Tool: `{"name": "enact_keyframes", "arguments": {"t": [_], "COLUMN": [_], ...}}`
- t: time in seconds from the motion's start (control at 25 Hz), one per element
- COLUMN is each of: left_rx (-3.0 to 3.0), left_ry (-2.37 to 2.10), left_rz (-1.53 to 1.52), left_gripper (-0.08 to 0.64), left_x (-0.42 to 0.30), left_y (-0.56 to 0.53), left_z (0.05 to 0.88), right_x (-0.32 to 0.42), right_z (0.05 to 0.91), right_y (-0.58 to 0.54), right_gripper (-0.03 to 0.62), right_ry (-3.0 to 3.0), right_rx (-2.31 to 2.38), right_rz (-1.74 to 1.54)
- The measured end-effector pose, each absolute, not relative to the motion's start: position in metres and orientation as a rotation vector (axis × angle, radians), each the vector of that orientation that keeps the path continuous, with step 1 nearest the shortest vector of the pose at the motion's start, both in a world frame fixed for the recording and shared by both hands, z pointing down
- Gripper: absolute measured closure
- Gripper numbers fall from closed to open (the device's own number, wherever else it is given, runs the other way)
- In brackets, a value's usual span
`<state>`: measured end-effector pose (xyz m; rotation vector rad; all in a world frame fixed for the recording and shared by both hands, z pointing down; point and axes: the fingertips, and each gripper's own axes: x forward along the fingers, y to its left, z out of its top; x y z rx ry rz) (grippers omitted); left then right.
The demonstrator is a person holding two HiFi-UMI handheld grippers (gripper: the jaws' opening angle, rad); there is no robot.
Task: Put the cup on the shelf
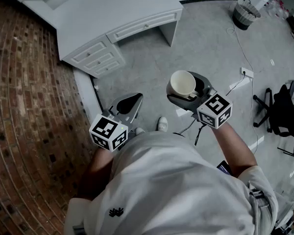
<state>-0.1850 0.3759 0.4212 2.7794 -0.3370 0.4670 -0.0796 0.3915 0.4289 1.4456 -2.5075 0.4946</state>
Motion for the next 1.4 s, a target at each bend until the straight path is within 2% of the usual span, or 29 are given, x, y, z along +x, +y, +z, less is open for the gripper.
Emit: {"name": "enact_keyframes", "arguments": {"t": [0.76,1.4], "left_rx": [2.747,2.828], "left_ry": [-0.322,-0.067], "left_rz": [0.482,0.443], "left_gripper": [0.555,0.555], "left_x": [-0.126,-0.079], "left_y": [0.357,0.201], "left_z": [0.436,0.426], "right_x": [-0.017,0.038], "right_z": [0.445,0.424], "right_y": [0.368,0.206], "right_gripper": [0.153,0.153], "right_ry": [-2.491,-2.366], "right_rx": [1.435,1.615], "right_rz": [0.53,0.455]}}
